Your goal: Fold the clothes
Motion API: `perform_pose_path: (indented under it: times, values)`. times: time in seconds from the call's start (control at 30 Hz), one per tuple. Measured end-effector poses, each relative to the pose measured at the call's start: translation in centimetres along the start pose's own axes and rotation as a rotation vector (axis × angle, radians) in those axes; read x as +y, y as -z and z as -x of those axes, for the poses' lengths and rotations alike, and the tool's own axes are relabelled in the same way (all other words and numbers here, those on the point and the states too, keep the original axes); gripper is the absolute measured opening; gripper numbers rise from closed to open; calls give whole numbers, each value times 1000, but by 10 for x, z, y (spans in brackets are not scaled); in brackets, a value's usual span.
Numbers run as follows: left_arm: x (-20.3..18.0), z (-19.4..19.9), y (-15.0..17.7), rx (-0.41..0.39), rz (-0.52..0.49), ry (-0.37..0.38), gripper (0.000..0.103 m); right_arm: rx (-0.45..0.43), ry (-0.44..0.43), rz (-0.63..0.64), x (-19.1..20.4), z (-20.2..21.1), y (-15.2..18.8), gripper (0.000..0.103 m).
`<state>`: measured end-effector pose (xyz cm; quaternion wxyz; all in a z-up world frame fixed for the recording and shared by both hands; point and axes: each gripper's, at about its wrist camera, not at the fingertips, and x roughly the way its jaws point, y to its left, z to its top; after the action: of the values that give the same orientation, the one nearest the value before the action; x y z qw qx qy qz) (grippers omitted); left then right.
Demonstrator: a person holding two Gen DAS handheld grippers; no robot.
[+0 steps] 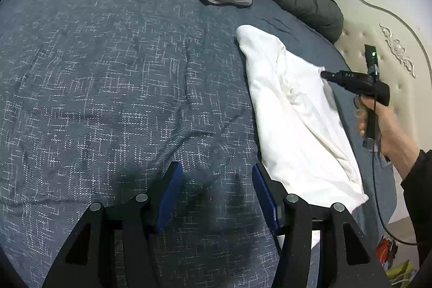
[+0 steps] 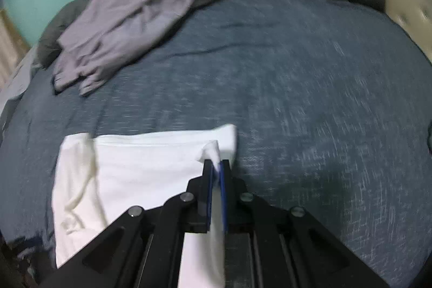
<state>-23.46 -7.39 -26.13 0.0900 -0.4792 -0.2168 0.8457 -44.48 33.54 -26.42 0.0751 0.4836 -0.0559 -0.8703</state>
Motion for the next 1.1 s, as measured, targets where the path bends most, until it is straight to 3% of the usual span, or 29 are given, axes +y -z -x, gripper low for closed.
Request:
perform_pose_path:
  times: [0.13, 0.23, 0.3, 0.4, 0.47, 0.53, 0.6, 0.63, 0.7, 0.87, 1.0, 1.1]
  values:
    - [1, 3, -1, -6, 1, 4, 58, -53, 23, -50, -9, 10, 0, 8]
    - [0, 3, 0, -8, 0, 9, 58, -86, -41, -34, 0, 22, 4, 9]
    - [-2, 3, 0, -7, -4, 10, 58, -58, -87, 25, 12, 21, 7, 9]
    - [-3, 3, 2, -7, -6, 10, 58, 48, -22, 67, 20, 1, 11, 9]
    - [-2, 3, 1, -7, -3, 12, 58, 50, 1, 36, 15, -1, 12, 9]
    - [-1, 4, 1, -9, 1, 14, 58, 12, -45, 12, 17, 9, 13, 9]
    - [-2, 3, -1, -8, 0, 14, 58, 11, -89, 52, 34, 17, 17, 16]
    - [-2, 3, -1, -7, -1, 14, 58, 32, -103, 93, 47, 19, 21, 29]
    - [-3, 3, -1, -7, -2, 12, 58, 69, -120, 160, 70, 22, 31, 40]
    - [-4, 9, 0, -20, -5, 7, 58, 101, -241, 240, 120, 30, 56, 40]
    - [-4, 9, 1, -19, -8, 12, 58, 128, -244, 360, 160, 26, 73, 40]
    - [-3, 9, -1, -22, -2, 17, 58, 142, -244, 375, 172, 16, 77, 40]
